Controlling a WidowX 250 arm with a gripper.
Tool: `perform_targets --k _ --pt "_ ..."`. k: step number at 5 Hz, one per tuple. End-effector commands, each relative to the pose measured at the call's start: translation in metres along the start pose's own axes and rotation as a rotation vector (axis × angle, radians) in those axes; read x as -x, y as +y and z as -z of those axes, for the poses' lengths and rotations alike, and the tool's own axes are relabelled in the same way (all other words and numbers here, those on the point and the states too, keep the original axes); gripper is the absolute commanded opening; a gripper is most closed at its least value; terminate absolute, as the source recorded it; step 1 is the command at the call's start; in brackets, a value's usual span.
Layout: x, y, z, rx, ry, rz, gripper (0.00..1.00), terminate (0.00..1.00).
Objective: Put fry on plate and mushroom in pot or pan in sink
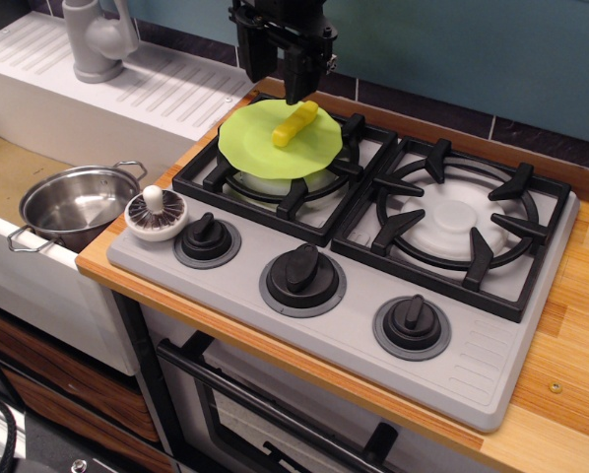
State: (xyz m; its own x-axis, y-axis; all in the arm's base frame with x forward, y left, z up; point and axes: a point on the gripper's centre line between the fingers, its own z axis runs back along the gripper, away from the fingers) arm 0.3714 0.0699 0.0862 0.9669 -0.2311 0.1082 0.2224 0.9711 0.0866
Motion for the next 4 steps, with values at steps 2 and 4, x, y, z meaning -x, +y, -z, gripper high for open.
perform_targets --k 2,4 --pt "-0.013 -0.004 -0.039 0.006 -0.026 0.057 1.0 0.0" --pt "-0.013 -0.004 -0.039 0.006 -0.026 0.057 1.0 0.0"
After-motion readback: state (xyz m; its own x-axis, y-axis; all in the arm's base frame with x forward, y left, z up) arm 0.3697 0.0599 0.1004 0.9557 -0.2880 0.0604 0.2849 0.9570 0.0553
